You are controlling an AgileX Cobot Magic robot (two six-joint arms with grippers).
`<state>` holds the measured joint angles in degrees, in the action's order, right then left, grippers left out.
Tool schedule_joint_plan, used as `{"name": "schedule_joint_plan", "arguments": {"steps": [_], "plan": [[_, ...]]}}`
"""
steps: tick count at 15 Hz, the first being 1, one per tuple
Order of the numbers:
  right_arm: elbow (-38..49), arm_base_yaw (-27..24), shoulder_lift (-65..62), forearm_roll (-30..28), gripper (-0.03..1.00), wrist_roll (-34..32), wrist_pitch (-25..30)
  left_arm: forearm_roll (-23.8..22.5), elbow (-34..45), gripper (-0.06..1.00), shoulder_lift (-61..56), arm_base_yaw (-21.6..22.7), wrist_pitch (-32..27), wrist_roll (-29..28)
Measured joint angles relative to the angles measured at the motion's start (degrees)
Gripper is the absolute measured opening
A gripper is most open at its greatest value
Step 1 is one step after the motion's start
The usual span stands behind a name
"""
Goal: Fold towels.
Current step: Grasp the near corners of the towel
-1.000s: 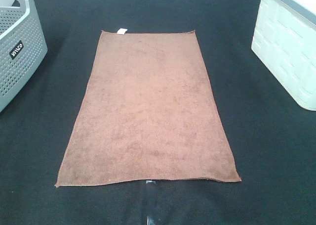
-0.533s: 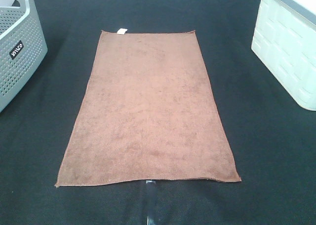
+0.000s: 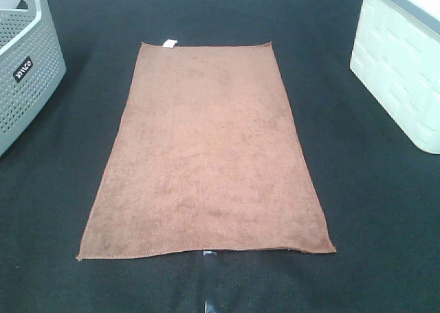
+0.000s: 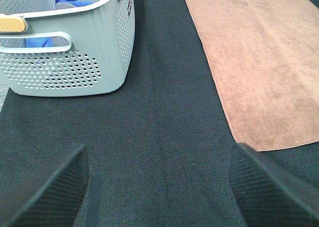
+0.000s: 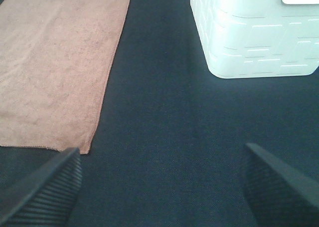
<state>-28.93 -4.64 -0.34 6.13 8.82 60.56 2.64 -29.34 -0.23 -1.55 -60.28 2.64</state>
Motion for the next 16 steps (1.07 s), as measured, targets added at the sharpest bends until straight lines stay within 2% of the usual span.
{"name": "schedule_joint_plan", "arguments": {"steps": [2,4,6,7,8,11,13,16], "plan": [[-0.6,0.0,2.4,1.8,0.82,-1.5,-1.5,0.8,-0.8,0.74,0.9,0.0,2.3,-1.5],[-1.0,0.0,8.1,4.9,0.81,-2.9,-5.2,2.7,-1.0,0.74,4.1,0.0,9.5,-3.8],[-1.0,0.0,18.7,7.5,0.74,-3.1,-7.6,8.3,-0.6,0.74,10.9,0.0,17.5,-6.6],[-1.0,0.0,23.1,8.4,0.73,-3.1,-7.7,10.9,-0.4,0.74,14.3,0.0,19.6,-7.0],[-1.0,0.0,23.1,8.4,0.73,-3.1,-7.7,10.9,-0.4,0.74,14.3,0.0,19.6,-7.0],[-1.0,0.0,39.4,12.5,0.72,-3.0,-9.7,20.3,-0.3,0.74,30.0,0.0,22.4,-7.2],[-1.0,0.0,48.4,14.2,0.72,-2.8,-12.7,25.8,-0.3,0.74,40.7,0.0,22.9,-4.0],[-1.0,0.0,60.8,17.9,0.72,2.2,-18.9,35.9,-0.3,0.74,57.4,0.0,24.6,6.8]]}}
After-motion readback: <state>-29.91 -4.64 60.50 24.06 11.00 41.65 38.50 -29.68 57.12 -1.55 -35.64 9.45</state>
